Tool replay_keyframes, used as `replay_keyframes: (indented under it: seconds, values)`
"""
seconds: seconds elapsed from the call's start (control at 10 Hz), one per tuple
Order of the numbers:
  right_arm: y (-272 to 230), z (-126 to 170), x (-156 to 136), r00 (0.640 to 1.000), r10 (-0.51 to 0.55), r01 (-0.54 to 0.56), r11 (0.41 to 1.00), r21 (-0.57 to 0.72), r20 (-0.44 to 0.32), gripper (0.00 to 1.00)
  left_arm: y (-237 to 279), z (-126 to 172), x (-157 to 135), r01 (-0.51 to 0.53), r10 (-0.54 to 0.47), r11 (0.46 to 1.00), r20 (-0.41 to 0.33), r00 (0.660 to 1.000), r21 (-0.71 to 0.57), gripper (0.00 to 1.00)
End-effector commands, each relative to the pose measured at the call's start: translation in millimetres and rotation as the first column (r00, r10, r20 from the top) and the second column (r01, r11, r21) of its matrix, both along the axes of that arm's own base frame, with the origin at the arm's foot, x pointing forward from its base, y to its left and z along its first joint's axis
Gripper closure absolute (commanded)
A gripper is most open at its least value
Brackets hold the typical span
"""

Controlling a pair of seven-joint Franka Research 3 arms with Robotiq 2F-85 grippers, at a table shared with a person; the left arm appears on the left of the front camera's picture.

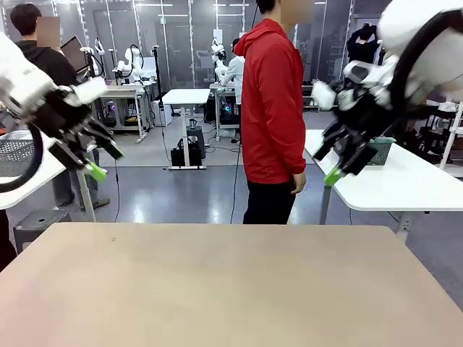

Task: Fold the towels and place them in the basket.
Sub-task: When a person lays out a Towel with hook on the table, fold it in half twice.

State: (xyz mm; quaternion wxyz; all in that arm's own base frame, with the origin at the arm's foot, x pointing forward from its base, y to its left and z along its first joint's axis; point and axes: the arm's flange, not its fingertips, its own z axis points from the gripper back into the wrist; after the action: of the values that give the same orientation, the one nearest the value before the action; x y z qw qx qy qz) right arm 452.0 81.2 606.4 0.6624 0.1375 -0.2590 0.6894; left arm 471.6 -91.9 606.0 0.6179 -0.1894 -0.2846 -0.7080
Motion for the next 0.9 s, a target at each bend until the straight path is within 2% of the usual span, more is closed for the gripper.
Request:
replay_keyframes:
  seconds: [0.0,0.3,0.4,0.5,0.8]
  values:
    - [-28,18,-1,0.999,0.038,-0.041,0.993,0.108,0.024,0.0,26,18,-2,-0.023,0.024,0.997,0.023,0.999,-0.072,0.0]
    - [-49,35,-8,0.998,0.022,-0.03,0.99,0.141,0.059,0.0,63,40,-10,-0.045,0.05,0.993,0.048,0.998,-0.112,0.0]
    - [-41,33,-6,0.997,0.023,-0.032,0.99,0.135,0.071,0.0,60,40,-9,-0.051,0.057,0.992,0.051,0.997,-0.111,0.0]
    - [-52,40,-10,0.999,-0.008,0.002,0.993,0.12,0.05,0.0,62,39,-9,-0.083,0.087,0.993,0.043,0.995,-0.088,0.0]
    - [-52,40,-10,0.999,-0.008,0.002,0.993,0.12,0.05,0.0,62,39,-9,-0.083,0.087,0.993,0.043,0.995,-0.088,0.0]
